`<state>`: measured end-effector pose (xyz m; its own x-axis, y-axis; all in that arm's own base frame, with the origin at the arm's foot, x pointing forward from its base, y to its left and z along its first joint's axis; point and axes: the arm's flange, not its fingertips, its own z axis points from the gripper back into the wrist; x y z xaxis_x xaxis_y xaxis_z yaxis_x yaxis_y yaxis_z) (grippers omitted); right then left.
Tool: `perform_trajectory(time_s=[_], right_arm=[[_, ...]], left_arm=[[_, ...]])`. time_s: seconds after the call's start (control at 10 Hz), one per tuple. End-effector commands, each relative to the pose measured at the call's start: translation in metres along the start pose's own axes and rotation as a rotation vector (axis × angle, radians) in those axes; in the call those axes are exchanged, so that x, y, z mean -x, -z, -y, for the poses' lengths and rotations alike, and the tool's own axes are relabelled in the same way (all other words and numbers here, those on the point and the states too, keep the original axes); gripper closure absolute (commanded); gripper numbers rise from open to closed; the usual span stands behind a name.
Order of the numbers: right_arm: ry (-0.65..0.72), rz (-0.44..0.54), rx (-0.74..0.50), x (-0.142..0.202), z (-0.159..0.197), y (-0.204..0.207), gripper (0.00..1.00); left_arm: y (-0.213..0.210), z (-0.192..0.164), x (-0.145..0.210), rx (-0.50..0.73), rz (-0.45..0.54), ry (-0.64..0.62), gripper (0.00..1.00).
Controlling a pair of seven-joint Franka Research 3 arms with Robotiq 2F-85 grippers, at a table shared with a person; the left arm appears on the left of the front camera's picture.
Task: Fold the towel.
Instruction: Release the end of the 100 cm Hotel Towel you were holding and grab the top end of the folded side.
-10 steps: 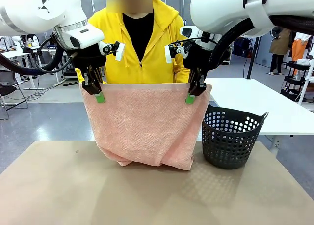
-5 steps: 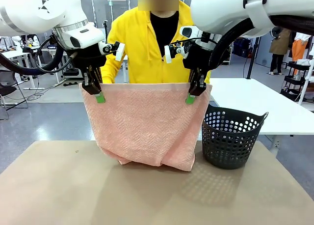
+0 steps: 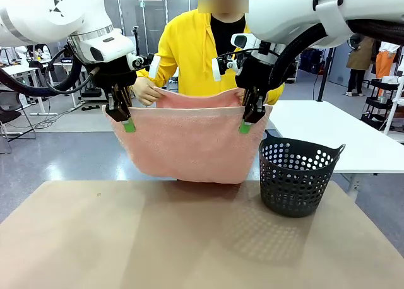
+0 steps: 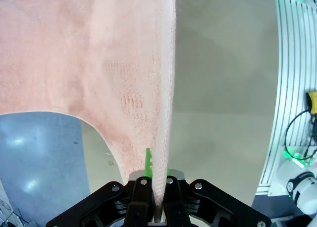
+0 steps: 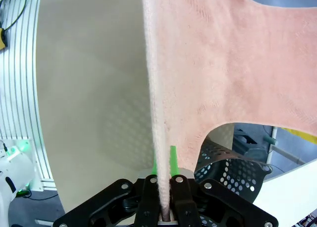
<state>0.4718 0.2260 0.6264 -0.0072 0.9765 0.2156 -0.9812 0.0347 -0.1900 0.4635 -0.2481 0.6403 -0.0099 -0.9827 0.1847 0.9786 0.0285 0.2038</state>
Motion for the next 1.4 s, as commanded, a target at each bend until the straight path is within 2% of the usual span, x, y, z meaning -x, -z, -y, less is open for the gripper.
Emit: perform_trajectory(time_s=[0.0,1.3], right_arm=[[0.001,-0.001,0.001,0.0011,0.0005,-0.0003,1.0],[0.001,-0.001,0.001,0.0011,0.0005,-0.0003,1.0]], left_arm=[[-0.0005,-0.0008,0.0009,-0.003,0.0,0.0,1.0],[-0.0005,-0.0008,0.0009,-0.003,0.0,0.0,1.0]])
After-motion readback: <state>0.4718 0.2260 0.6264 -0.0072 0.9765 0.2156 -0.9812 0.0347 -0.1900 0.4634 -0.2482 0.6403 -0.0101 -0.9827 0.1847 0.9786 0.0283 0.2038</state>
